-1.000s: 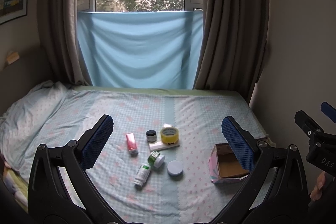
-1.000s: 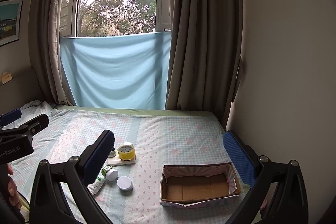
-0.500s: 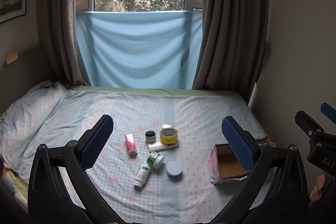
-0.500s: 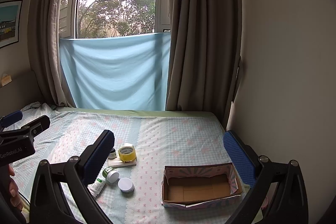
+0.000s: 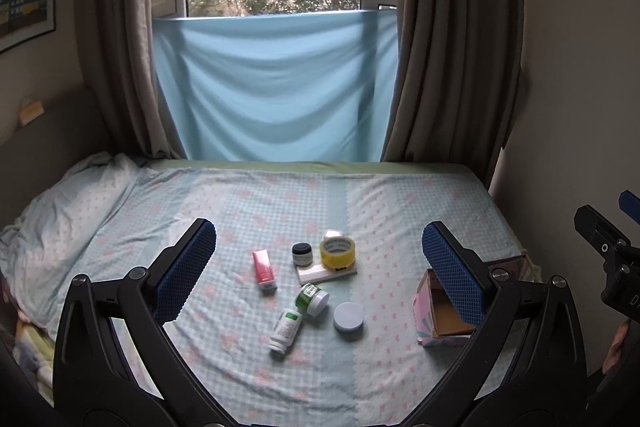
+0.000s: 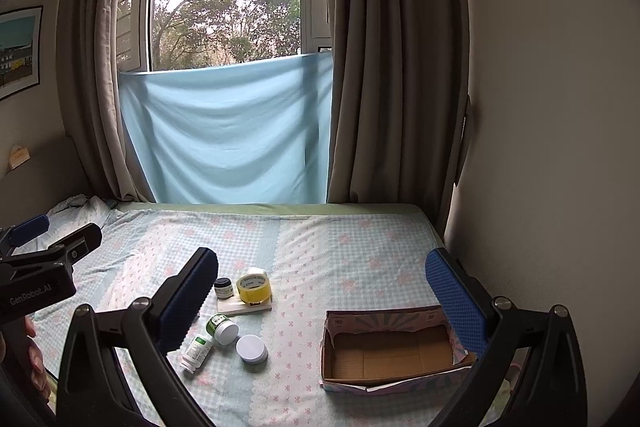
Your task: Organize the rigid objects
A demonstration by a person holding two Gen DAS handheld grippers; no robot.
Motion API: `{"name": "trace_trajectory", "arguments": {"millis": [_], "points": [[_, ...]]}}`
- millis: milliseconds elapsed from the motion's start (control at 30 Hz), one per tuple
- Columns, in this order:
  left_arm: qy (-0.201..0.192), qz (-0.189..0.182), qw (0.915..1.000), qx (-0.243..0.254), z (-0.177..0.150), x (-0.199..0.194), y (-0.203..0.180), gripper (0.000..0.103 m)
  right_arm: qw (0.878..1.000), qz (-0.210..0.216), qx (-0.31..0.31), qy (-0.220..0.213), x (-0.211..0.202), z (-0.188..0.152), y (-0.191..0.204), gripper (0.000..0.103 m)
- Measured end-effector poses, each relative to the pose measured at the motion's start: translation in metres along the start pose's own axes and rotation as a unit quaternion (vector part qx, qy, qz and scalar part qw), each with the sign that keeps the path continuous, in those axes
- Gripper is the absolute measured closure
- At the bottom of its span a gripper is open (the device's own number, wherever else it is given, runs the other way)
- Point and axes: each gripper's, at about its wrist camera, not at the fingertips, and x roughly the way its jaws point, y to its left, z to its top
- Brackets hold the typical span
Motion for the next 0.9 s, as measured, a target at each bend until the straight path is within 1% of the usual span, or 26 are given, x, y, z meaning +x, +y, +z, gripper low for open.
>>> {"name": "trace_trajectory", "arguments": {"millis": [100,167,300,400,567,767,900], "points": [[0.017,0.006,0.9998,-0.012,0.002,0.014,0.013,0.001,0.999,0.025,0.009,0.021,0.013,0.004,0.0,0.0],[0.037,0.013,0.999,-0.023,0.001,0.03,0.025,0.001,0.999,0.036,0.018,0.035,0.027,0.006,0.0,0.0],[0.085,0.024,0.995,-0.047,-0.007,0.074,0.053,0.001,0.997,0.033,0.011,0.072,0.068,0.007,0.006,0.0],[0.121,0.039,0.9898,-0.065,-0.019,0.113,0.075,0.001,0.994,0.042,0.004,0.102,0.108,0.005,0.017,0.0],[0.184,0.06,0.9772,-0.087,-0.044,0.184,0.107,0.001,0.985,0.067,-0.009,0.16,0.187,-0.008,0.042,0.0],[0.256,0.059,0.9586,-0.109,-0.071,0.284,0.132,0.001,0.97,0.093,-0.041,0.221,0.289,-0.035,0.074,0.0],[0.297,0.061,0.9449,-0.122,-0.094,0.352,0.142,0.001,0.956,0.109,-0.066,0.263,0.355,-0.061,0.097,0.0]]}}
